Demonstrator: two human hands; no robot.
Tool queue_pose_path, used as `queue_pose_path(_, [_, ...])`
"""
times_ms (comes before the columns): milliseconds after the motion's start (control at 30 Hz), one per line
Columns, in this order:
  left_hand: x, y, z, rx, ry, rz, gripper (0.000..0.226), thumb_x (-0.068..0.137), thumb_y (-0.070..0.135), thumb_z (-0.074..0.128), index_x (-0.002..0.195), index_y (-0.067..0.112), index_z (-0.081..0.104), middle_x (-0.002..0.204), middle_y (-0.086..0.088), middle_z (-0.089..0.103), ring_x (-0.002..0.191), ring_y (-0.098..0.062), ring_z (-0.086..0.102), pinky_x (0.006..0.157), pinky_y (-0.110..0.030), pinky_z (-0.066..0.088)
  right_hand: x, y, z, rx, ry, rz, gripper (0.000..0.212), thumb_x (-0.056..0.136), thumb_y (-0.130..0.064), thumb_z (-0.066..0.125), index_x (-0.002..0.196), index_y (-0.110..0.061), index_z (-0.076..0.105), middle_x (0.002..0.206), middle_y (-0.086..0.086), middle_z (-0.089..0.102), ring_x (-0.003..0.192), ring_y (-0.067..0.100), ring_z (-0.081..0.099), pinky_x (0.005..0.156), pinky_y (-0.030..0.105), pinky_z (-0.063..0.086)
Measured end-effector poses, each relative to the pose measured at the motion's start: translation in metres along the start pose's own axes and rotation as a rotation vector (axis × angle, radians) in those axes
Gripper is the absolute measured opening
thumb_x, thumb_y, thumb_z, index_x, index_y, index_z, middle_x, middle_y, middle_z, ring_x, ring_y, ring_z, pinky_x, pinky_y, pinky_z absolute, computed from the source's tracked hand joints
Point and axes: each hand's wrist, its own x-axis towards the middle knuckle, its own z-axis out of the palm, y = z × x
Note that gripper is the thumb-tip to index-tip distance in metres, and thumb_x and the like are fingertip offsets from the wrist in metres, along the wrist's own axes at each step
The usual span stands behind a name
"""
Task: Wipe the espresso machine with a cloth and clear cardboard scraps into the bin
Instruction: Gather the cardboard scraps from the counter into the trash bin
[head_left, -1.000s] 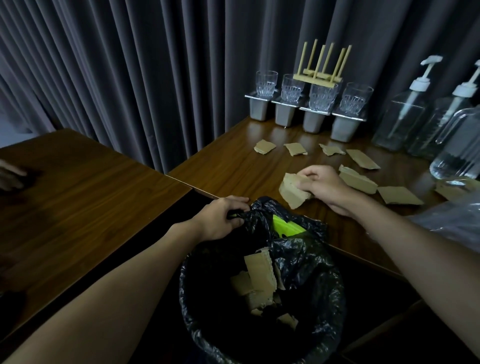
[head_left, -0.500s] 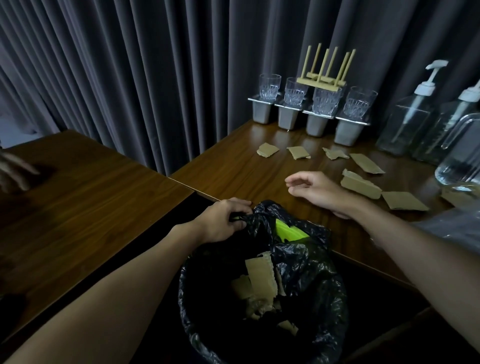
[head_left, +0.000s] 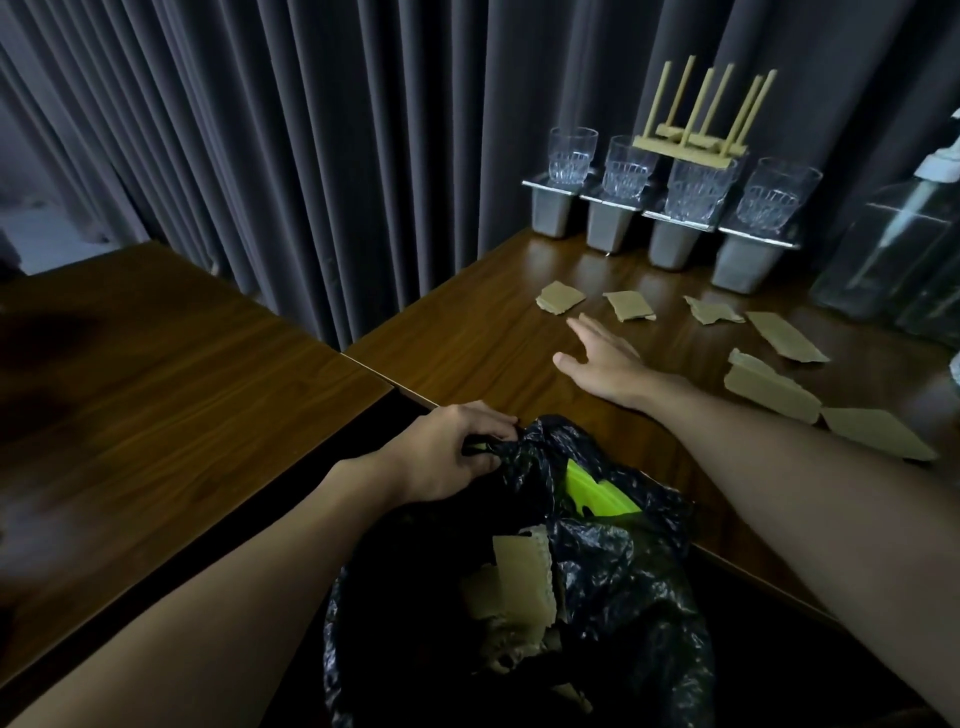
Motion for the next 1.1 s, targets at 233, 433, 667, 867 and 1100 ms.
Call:
queue_pose_path(233, [0.001,-0.001,0.000,-0.021,-0.004,-0.011,0.034,0.094,0.017,0.064,0.126,0.029,0.063,0.142,0.016,0.049,0.131,-0.001,0.044,0.110,-0.024,0.036,0.035,-0.001,0.009,-0.183,0.063,-0.025,0.064,0.099,-0.056,0.026,0.155,-0.030,0.010,0.163,-0.006,0.010,0.150,0.011,0.004,0.120,0.041,0.004])
queue_pose_path(433, [-0.001,0.005,-0.003,-0.032,-0.005,-0.021,0.034,0.093,0.014,0.065,0.125,0.025,0.065,0.140,0.013,0.052,0.130,-0.003,0.046,0.109,-0.022,0.034,0.036,0.000,0.011,-0.231,0.080,-0.037,0.062,0.099,-0.055,0.024,0.154,-0.028,0.014,0.161,-0.004,0.019,0.148,0.014,0.015,0.118,0.043,0.007])
queue_pose_path(667, [-0.001,0.007,-0.006,-0.053,-0.024,-0.031,0.034,0.093,0.012,0.065,0.125,0.023,0.065,0.139,0.011,0.052,0.130,-0.002,0.046,0.109,-0.019,0.034,0.042,-0.001,0.009,-0.243,0.081,-0.011,0.062,0.099,-0.058,0.023,0.155,-0.032,0.013,0.164,-0.005,0.000,0.149,0.020,0.006,0.118,0.047,0.005])
queue_pose_path(867, [0.001,0.003,-0.004,-0.058,-0.019,-0.027,0.034,0.093,0.013,0.065,0.125,0.025,0.065,0.139,0.013,0.052,0.130,-0.002,0.046,0.108,-0.021,0.036,0.064,0.002,0.011,-0.247,0.090,-0.042,0.064,0.097,-0.058,0.022,0.154,-0.031,0.014,0.164,-0.006,0.007,0.150,0.013,0.004,0.118,0.048,0.005])
queue_pose_path(1100, [0.001,0.004,-0.003,-0.074,-0.002,-0.028,0.032,0.092,0.012,0.066,0.122,0.024,0.066,0.136,0.012,0.054,0.129,-0.004,0.048,0.113,-0.029,0.037,0.046,0.002,0.015,-0.249,0.107,-0.107,0.057,0.099,-0.053,0.022,0.148,-0.028,0.031,0.156,-0.007,0.026,0.144,0.014,0.020,0.115,0.044,0.010])
